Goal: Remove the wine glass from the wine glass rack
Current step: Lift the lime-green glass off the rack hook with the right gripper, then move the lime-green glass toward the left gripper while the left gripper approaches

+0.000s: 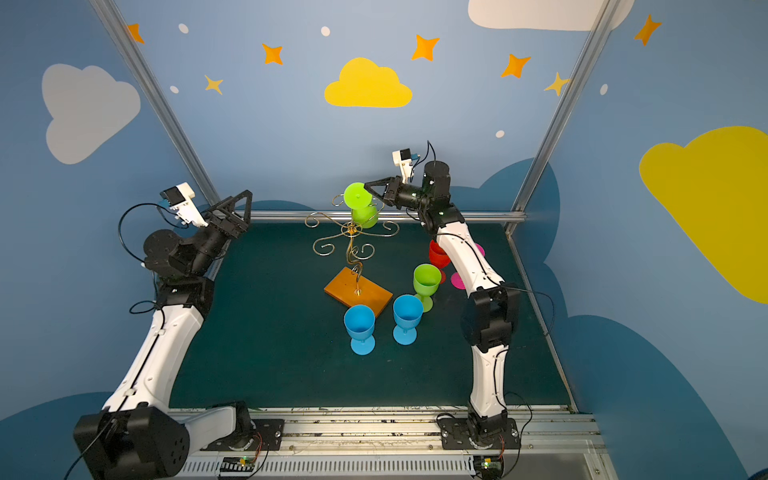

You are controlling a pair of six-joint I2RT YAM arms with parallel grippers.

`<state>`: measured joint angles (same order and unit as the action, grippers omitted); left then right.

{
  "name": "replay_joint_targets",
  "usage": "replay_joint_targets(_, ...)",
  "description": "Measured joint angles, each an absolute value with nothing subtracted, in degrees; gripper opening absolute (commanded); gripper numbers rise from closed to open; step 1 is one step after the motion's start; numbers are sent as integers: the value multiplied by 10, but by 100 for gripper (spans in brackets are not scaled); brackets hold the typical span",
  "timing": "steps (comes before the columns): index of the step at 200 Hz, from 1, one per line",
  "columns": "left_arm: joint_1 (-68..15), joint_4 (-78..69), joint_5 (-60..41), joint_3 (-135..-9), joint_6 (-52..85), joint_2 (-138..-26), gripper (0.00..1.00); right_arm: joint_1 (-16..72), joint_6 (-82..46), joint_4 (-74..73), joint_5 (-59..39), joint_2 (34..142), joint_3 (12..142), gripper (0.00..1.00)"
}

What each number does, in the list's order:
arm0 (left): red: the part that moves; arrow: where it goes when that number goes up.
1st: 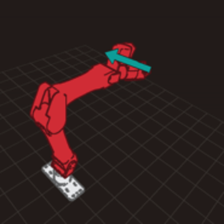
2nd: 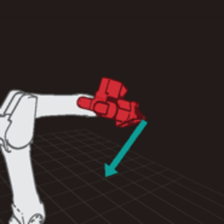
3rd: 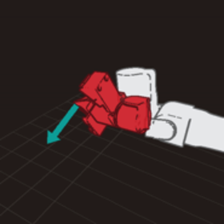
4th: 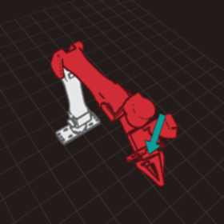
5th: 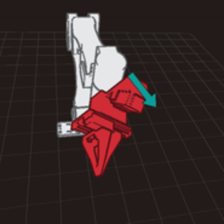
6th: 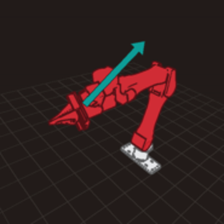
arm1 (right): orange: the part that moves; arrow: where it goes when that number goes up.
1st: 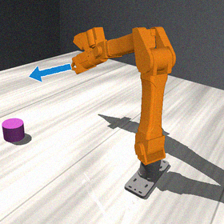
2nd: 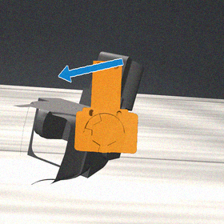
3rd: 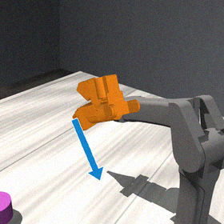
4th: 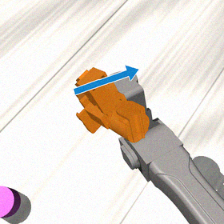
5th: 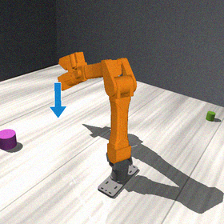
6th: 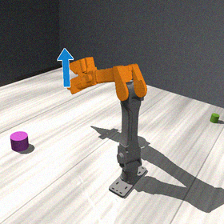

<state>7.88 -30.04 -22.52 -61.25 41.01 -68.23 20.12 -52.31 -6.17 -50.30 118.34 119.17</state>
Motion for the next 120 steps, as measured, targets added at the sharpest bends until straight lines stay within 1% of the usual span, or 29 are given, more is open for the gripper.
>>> replay_joint_targets(36,79,-301,-236,-613,417,-682,92,196,-528,-62,-484,1213,1226,0)
replay_joint_targets(63,77,-302,-260,-617,430,-690,87,186,-537,-67,-474,1216,1237,0)
replay_joint_targets(120,43,-300,-372,-697,459,-768,77,161,-522,-74,-463,1210,1253,0)
